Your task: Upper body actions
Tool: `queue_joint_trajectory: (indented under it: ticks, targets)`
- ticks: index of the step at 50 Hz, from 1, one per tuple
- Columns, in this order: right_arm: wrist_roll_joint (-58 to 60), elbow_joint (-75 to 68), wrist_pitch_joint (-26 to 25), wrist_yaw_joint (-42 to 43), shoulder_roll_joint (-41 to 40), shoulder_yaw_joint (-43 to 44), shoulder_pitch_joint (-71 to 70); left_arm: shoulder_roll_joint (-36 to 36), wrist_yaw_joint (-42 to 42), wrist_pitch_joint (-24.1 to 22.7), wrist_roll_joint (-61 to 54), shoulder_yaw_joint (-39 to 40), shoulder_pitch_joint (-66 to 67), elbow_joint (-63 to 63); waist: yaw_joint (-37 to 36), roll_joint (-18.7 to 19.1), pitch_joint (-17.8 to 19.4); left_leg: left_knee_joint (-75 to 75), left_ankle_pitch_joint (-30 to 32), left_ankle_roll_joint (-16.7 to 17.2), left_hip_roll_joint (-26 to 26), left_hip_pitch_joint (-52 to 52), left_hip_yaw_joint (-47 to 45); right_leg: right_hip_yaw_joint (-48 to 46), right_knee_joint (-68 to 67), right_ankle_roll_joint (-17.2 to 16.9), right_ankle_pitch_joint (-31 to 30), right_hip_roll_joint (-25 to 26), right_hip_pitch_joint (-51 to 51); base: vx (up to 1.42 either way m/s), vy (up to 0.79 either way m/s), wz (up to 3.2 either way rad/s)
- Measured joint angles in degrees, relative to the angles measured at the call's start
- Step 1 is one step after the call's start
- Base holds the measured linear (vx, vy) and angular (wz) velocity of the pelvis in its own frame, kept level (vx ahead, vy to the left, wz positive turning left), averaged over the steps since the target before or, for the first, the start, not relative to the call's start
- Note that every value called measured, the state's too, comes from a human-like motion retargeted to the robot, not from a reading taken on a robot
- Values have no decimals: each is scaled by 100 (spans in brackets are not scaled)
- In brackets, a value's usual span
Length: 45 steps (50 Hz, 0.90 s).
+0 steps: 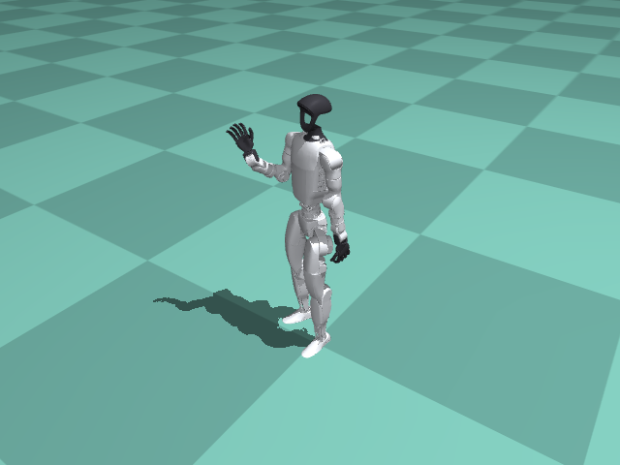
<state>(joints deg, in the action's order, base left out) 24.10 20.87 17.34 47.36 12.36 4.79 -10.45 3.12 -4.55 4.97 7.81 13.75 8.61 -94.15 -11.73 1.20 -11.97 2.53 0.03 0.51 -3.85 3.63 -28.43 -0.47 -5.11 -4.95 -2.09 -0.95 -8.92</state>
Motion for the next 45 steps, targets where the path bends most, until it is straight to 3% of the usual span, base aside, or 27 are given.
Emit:
queue_joint_trajectory:
  ticks: [3,7,15,18,23,30,35,41,45]
  targets:
    - [180,34,-5,-542,145,-433,-305,33,-3,5,104,-44,-4,16,-55,-29,-18,3,15,-11,15,12,4,11,-11,2,6,-6,-4,0,0,0]
    - [703,-364,-412,-1236,307,-799,-911,52,-30,2,96,-25,13,6,-81,-59,-61,1,23,-35,47,28,67,-36,-20,6,17,-19,4,0,1,5]
    - [1476,-3604,-1484,-3204,61,-925,-2586,-18,-25,-57,-187,60,20,-34,36,-11,-68,-48,4,-13,51,0,234,-189,-59,13,27,-64,30,-2,6,17]
    - [1441,-3868,-1606,-3530,120,-936,-2691,-11,-17,-51,-108,110,-30,9,-98,-50,-20,-63,15,-4,48,3,183,-133,-41,12,11,-76,43,0,-4,-9]
    - [1803,-3423,-1250,-2717,194,-774,-2405,16,2,-71,-32,12,-31,-11,-197,-77,-46,-51,44,-23,81,55,253,-172,-18,4,30,-100,61,2,-1,8]
    - [1284,-2342,-1100,-2600,300,-776,-1536,-10,-55,-62,-117,177,-48,1,-49,-41,-7,-56,38,-46,112,110,362,-277,-12,-7,60,-124,63,1,-2,9]
    - [1480,-1904,-234,-1579,535,-697,-314,-1,-24,-81,-125,89,-49,0,-105,-67,8,-33,34,-64,141,123,360,-280,-1,-12,68,-132,54,2,-3,0]
    - [1817,-2870,714,-425,128,-696,1267,24,-31,-81,-68,26,-49,29,-116,-71,77,-11,33,-76,159,104,355,-281,26,-13,74,-129,93,1,-7,0]
    - [1767,-4511,958,-732,-192,-765,1861,8,-26,-91,-102,3,-20,31,-46,-41,117,-17,36,-51,133,87,391,-313,31,-16,85,-133,126,0,0,0]
